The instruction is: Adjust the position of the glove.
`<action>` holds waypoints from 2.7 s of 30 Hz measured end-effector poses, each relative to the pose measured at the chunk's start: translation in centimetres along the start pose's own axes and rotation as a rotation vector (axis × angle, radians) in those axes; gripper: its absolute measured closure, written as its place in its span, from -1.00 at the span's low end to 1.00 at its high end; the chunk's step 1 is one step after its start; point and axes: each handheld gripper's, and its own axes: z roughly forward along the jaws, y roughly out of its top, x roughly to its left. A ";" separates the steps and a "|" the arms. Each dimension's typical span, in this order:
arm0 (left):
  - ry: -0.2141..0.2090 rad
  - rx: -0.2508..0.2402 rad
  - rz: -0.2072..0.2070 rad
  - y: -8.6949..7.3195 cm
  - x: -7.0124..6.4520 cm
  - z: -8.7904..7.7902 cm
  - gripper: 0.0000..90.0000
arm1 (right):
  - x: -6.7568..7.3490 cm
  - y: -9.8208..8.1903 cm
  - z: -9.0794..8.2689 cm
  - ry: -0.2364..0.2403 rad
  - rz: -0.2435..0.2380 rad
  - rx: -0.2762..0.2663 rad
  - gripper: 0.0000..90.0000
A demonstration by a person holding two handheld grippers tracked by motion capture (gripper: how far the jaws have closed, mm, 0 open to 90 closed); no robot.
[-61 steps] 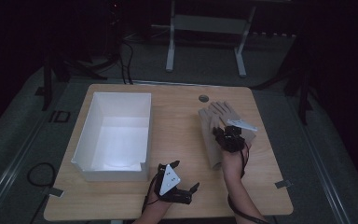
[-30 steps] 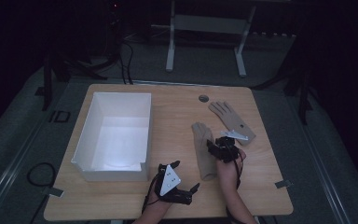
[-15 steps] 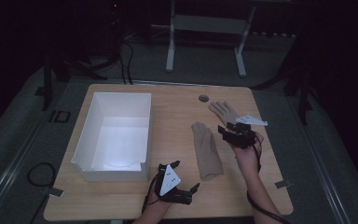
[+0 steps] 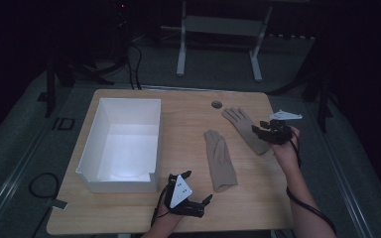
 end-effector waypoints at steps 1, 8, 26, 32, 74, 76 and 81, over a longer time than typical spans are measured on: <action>-0.001 0.000 -0.001 0.0 0.0 0.0 -1.00 | -0.6 0.0 0.3 -0.003 0.002 0.005 0.20; 0.000 -0.002 -0.008 0.0 0.0 0.0 -1.00 | -2.3 -0.2 2.5 0.010 -0.020 0.038 0.18; 0.001 -0.002 -0.011 0.0 0.1 0.0 -1.00 | -3.6 -1.9 9.7 0.034 -0.006 0.188 0.28; 0.000 -0.004 -0.007 0.0 0.1 0.0 -1.00 | -3.6 -2.2 9.8 0.045 0.000 0.172 0.70; 0.008 -0.002 0.009 0.0 -0.2 0.0 -1.00 | 1.7 -5.0 -5.6 -0.209 0.391 -0.007 0.86; 0.008 -0.002 0.011 0.0 -0.2 0.0 -1.00 | 1.9 -5.8 -5.7 -0.209 0.407 -0.005 0.86; 0.007 -0.002 0.011 0.0 -0.2 0.0 -1.00 | 2.2 -7.2 -5.2 -0.216 0.398 0.033 0.85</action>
